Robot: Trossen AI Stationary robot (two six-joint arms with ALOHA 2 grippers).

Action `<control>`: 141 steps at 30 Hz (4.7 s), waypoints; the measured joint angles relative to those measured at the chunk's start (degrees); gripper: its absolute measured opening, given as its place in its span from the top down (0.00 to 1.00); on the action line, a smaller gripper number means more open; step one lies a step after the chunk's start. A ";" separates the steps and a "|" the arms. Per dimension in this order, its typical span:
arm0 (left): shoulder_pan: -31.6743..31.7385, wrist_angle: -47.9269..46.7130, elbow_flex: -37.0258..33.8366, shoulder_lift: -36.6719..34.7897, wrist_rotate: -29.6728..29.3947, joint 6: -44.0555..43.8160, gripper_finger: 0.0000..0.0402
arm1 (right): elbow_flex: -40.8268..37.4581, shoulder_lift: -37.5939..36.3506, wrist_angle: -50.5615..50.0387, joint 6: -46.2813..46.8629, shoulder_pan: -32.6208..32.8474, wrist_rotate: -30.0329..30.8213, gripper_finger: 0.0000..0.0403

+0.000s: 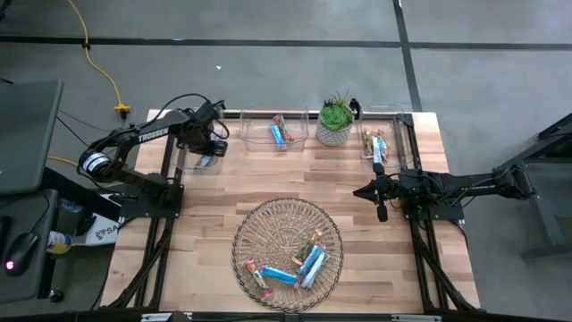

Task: Pick and place Granola Bars by type
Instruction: Put the blue granola bar into the left transparent bin, then put the red granola bar into the middle transparent bin

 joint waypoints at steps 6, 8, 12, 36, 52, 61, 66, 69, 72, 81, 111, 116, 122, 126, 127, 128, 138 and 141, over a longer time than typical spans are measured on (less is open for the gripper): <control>0.00 0.01 0.01 -1.15 1.22 0.82 0.50 | 0.00 0.00 0.00 -0.01 0.00 0.00 0.97; 0.00 0.12 0.27 -2.51 1.16 0.99 0.47 | 0.00 0.00 0.00 -0.01 0.00 0.00 0.97; 0.00 -0.27 2.68 -5.87 -1.20 1.96 0.45 | 0.00 0.00 0.00 -0.01 0.00 0.00 0.97; -0.01 9.70 10.43 -25.96 29.03 8.83 0.45 | 0.00 0.00 0.00 -0.01 0.00 0.01 0.97; -6.29 19.67 10.42 -31.83 75.02 6.76 0.45 | 0.00 0.00 0.00 -0.01 0.00 0.01 0.97; -28.79 25.87 10.40 -32.85 57.78 5.90 0.45 | 0.00 0.02 0.00 -0.01 0.00 -0.01 0.97; -43.35 32.87 10.40 -31.92 47.06 5.69 0.45 | 0.00 0.02 0.00 -0.01 0.00 0.01 0.97; -51.36 37.68 10.40 -30.63 41.03 5.73 0.45 | 0.00 0.02 0.00 -0.01 0.00 0.01 0.97; -58.39 43.03 10.40 -28.89 35.92 6.02 0.45 | 0.00 0.00 0.00 0.01 0.00 -0.01 0.97; -73.56 49.19 10.38 -21.82 20.07 12.40 0.45 | 0.00 0.02 0.00 -0.01 0.00 0.00 0.97; -97.01 -2.44 47.60 10.86 -7.26 26.97 0.45 | 0.00 0.02 0.00 -0.01 0.00 0.01 0.97; -99.05 -2.70 47.58 17.36 -11.44 28.18 0.45 | 0.00 0.02 0.00 -0.01 0.00 0.01 0.97; -99.00 -1.69 47.58 24.36 -14.80 31.37 0.45 | 0.00 0.02 0.00 0.01 0.00 0.01 0.97; -98.29 -0.24 47.36 28.50 -12.25 35.11 0.45 | 0.00 0.02 0.00 -0.01 0.00 -0.01 0.97; -98.15 0.78 47.11 29.21 -11.20 35.67 0.45 | 0.00 0.02 0.00 -0.01 0.00 0.01 0.97; -97.63 1.72 46.97 29.84 -10.12 36.13 0.45 | 0.00 0.02 0.00 0.00 0.00 0.01 0.97; -91.55 4.38 42.97 32.51 -5.90 38.99 0.45 | 0.00 0.00 0.00 0.01 0.00 0.01 0.97; -89.03 4.30 41.24 32.53 -4.30 39.08 0.45 | 0.00 0.00 0.00 -0.01 0.00 0.01 0.97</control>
